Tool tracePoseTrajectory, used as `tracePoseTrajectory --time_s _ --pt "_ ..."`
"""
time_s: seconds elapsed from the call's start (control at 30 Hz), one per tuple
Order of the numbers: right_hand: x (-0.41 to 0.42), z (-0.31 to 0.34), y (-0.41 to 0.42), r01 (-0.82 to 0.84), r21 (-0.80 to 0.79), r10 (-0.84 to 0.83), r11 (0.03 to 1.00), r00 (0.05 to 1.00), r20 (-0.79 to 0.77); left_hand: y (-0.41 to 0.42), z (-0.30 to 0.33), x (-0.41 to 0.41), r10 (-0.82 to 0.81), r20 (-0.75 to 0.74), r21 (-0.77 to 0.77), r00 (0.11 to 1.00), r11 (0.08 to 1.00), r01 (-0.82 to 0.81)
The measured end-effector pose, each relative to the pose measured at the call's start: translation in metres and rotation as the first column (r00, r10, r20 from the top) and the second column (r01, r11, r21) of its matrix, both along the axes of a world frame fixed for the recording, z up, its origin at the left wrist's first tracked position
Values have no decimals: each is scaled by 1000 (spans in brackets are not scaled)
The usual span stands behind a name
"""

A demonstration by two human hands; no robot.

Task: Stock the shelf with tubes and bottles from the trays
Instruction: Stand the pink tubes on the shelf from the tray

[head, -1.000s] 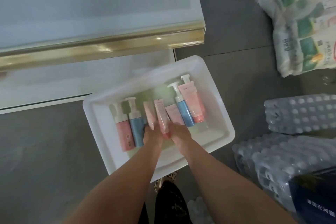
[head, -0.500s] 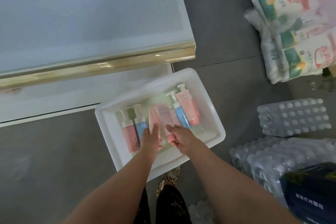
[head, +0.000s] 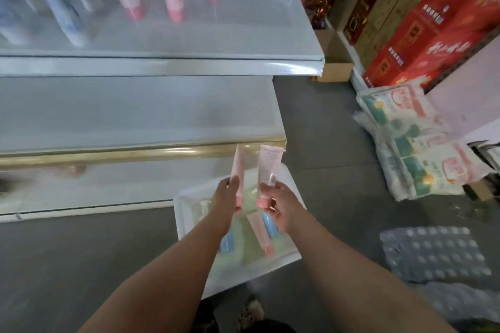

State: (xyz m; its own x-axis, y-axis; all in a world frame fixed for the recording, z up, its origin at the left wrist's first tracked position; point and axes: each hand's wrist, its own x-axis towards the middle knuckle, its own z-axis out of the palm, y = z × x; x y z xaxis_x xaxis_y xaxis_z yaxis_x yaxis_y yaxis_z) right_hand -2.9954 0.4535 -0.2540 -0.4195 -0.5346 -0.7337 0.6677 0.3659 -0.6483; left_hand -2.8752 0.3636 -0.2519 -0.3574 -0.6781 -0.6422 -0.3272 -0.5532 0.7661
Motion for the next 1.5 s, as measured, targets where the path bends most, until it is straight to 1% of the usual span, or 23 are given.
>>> tracePoseTrajectory --time_s 0.07,0.13,0.2,0.27,0.37,0.47,0.57,0.63,0.7,0.8,0.97,1.07,1.2,1.33,1.4,1.5 --pt "-3 23 -4 -37 -65 35 997 999 -19 -3 21 -3 28 -46 -21 999 999 -29" --pt "-7 42 -9 -61 -103 55 993 997 -62 -6 43 -6 75 -93 -10 993 997 -76" --pt "-10 60 -12 -60 -131 47 990 994 -103 -10 63 -8 114 -148 -6 982 993 -116" --pt "-12 78 -14 -50 -155 30 987 991 -130 -13 82 -9 125 -182 -47 975 990 -136" --pt "-14 100 -19 -77 -201 42 976 984 -173 -20 105 -10 151 -256 -82 955 981 -178" --pt "-13 123 -28 -82 -249 28 965 977 -213 -29 132 -10 119 -337 -152 934 972 -179" --pt "-8 147 -39 -94 -340 8 936 970 -245 -38 160 -5 93 -317 -283 944 941 -188" --pt "-4 162 -48 -111 -413 10 904 971 -240 -45 174 -1 84 -322 -351 943 915 -201" --pt "-1 178 -60 -151 -463 38 874 969 -244 -56 187 3 100 -336 -360 937 905 -225" --pt "5 200 -79 -194 -495 59 847 960 -275 -76 208 12 121 -363 -361 924 896 -259" --pt "12 221 -115 -209 -498 51 841 949 -312 -120 222 28 111 -323 -462 940 848 -259" --pt "14 228 -139 -196 -513 24 836 947 -322 -155 221 39 122 -270 -561 955 786 -259" --pt "10 234 -165 -135 -527 -59 839 941 -334 -196 220 46 130 -143 -683 981 704 -193" --pt "0 242 -189 -46 -503 -166 863 914 -369 -226 221 43 169 -107 -717 980 669 -194" --pt "-7 245 -203 -22 -475 -216 879 872 -440 -236 221 43 201 -112 -718 973 661 -219" --pt "-18 246 -223 -14 -382 -234 924 769 -594 -250 216 46 218 -103 -716 970 661 -225"
